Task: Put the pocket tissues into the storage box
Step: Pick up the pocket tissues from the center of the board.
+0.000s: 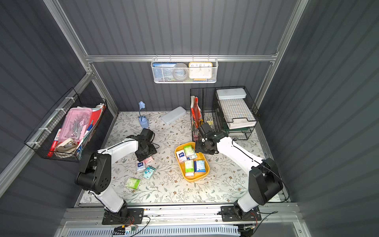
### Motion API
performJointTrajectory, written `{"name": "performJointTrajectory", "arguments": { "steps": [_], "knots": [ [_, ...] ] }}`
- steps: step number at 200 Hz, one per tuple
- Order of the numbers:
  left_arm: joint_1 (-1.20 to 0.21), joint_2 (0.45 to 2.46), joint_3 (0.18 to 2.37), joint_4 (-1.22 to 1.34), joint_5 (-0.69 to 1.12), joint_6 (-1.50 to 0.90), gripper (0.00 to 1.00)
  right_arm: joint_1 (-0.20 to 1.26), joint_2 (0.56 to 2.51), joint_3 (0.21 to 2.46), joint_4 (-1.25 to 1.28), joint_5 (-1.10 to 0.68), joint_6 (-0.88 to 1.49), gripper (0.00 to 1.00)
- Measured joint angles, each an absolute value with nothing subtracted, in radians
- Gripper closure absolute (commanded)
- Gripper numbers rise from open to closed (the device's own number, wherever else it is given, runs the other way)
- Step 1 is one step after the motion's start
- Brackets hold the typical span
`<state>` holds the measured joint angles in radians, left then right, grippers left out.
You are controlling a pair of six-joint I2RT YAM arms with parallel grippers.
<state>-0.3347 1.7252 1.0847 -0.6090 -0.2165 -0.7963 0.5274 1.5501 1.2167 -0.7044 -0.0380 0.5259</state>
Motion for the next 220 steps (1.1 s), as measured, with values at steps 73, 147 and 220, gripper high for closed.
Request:
{"name": "performJointTrajectory", "arguments": {
  "steps": [73, 147, 220],
  "knots": [
    [-0.335, 1.733, 1.084, -0.597, -0.216, -0.793, 0.4, 0.527, 1.574, 1.242, -0.71, -0.038, 0.522, 0.34],
    [-0.334, 1.743, 1.085, -0.588, -0.216, -0.769, 0.63, 0.527, 1.575, 1.242, -0.712, -0.037, 0.522, 0.34],
    [-0.334, 1.734, 1.092, -0.588, -0.204, -0.762, 0.71, 0.527, 1.575, 1.242, -0.712, -0.037, 0.522, 0.34]
  ]
}}
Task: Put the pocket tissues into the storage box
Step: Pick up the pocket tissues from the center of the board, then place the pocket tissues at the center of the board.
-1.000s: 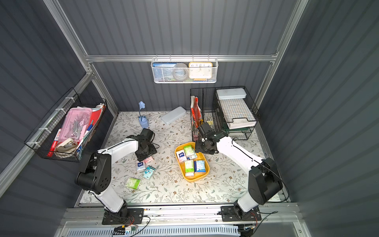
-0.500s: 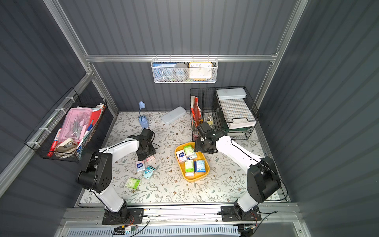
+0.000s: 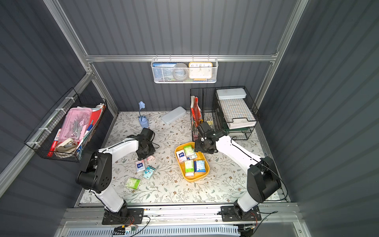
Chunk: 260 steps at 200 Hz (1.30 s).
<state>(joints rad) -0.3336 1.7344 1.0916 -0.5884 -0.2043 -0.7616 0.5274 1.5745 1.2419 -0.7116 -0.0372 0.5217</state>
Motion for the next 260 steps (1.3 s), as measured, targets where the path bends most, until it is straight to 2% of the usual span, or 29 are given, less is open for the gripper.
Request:
{"name": "performJointTrajectory", "arguments": {
  "steps": [73, 88, 172, 230, 260],
  "knots": [
    [-0.334, 1.621, 1.09, -0.599, -0.093, -0.765, 0.74, 0.527, 1.575, 1.242, -0.711, -0.028, 0.522, 0.34],
    [-0.334, 1.607, 1.091, -0.599, -0.073, -0.773, 0.77, 0.527, 1.575, 1.242, -0.711, -0.026, 0.522, 0.34],
    [-0.373, 1.617, 1.117, -0.603, -0.043, -0.778, 0.81, 0.527, 1.575, 1.242, -0.711, -0.022, 0.522, 0.34],
    [-0.397, 1.737, 1.134, -0.598, -0.044, -0.772, 0.76, 0.527, 1.575, 1.242, -0.711, -0.022, 0.522, 0.34],
    [-0.433, 1.801, 1.192, -0.599, -0.056, -0.761, 0.63, 0.527, 1.575, 1.245, -0.711, -0.021, 0.522, 0.34]
  ]
}}
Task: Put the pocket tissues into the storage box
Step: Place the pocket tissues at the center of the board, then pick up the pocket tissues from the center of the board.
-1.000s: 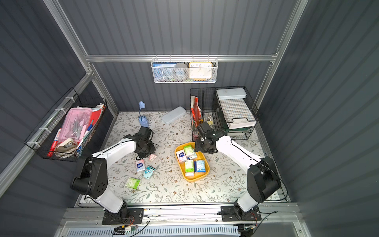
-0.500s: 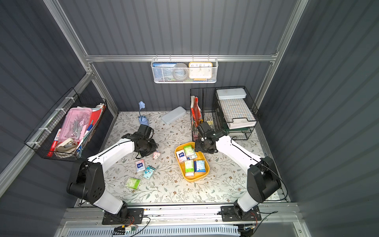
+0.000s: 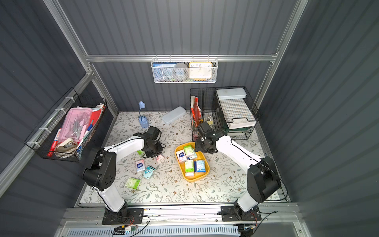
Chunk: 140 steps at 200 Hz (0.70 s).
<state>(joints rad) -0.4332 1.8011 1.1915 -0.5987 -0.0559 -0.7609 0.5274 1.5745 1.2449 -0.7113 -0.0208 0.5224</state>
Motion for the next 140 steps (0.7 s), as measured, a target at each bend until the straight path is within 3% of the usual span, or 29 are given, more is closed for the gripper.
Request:
{"name": "performJointTrajectory", "arguments": {
  "steps": [47, 92, 140],
  "knots": [
    [-0.454, 1.811, 1.212, -0.609, -0.08, -0.752, 0.36, 0.527, 1.575, 1.245, -0.711, -0.015, 0.522, 0.34],
    [-0.454, 1.8, 1.213, -0.658, -0.124, -0.762, 0.22, 0.527, 1.575, 1.245, -0.71, -0.015, 0.522, 0.34],
    [-0.454, 1.793, 1.19, -0.656, -0.138, -0.77, 0.22, 0.527, 1.575, 1.245, -0.71, -0.015, 0.522, 0.34]
  ]
}}
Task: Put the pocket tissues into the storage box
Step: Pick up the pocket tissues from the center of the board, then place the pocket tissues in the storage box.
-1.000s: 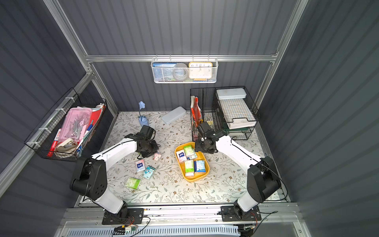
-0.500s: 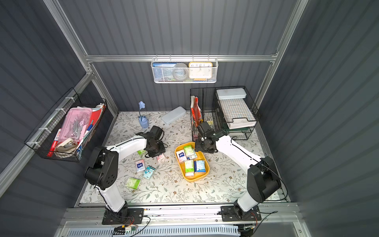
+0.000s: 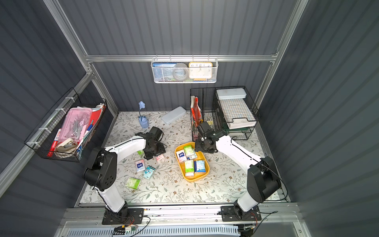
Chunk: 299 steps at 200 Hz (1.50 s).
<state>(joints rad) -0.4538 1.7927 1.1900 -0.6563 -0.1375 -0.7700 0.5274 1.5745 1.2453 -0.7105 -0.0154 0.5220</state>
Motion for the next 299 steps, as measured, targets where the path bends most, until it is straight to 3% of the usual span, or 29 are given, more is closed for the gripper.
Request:
{"name": "performJointTrajectory", "arguments": {
  "steps": [46, 81, 98, 116, 132, 220, 299],
  "knots": [
    [-0.454, 1.821, 1.185, -0.608, -0.139, -0.773, 0.28, 0.527, 1.575, 1.245, -0.711, -0.015, 0.522, 0.34],
    [-0.454, 1.845, 1.184, -0.575, -0.142, -0.782, 0.44, 0.527, 1.573, 1.245, -0.711, -0.014, 0.522, 0.34],
    [-0.454, 1.846, 1.184, -0.569, -0.143, -0.778, 0.46, 0.527, 1.573, 1.245, -0.711, -0.014, 0.522, 0.34],
    [-0.454, 1.846, 1.184, -0.564, -0.142, -0.78, 0.59, 0.527, 1.573, 1.245, -0.711, -0.011, 0.522, 0.34],
    [-0.454, 1.846, 1.184, -0.562, -0.143, -0.776, 0.65, 0.527, 1.569, 1.245, -0.711, -0.004, 0.522, 0.34],
    [-0.482, 1.789, 1.292, -0.694, -0.142, -0.758, 0.63, 0.527, 1.556, 1.242, -0.71, 0.004, 0.523, 0.34],
    [-0.694, 1.795, 1.582, -0.748, -0.116, -0.778, 0.63, 0.475, 1.498, 1.156, -0.686, 0.022, 0.539, 0.33]
  ]
}}
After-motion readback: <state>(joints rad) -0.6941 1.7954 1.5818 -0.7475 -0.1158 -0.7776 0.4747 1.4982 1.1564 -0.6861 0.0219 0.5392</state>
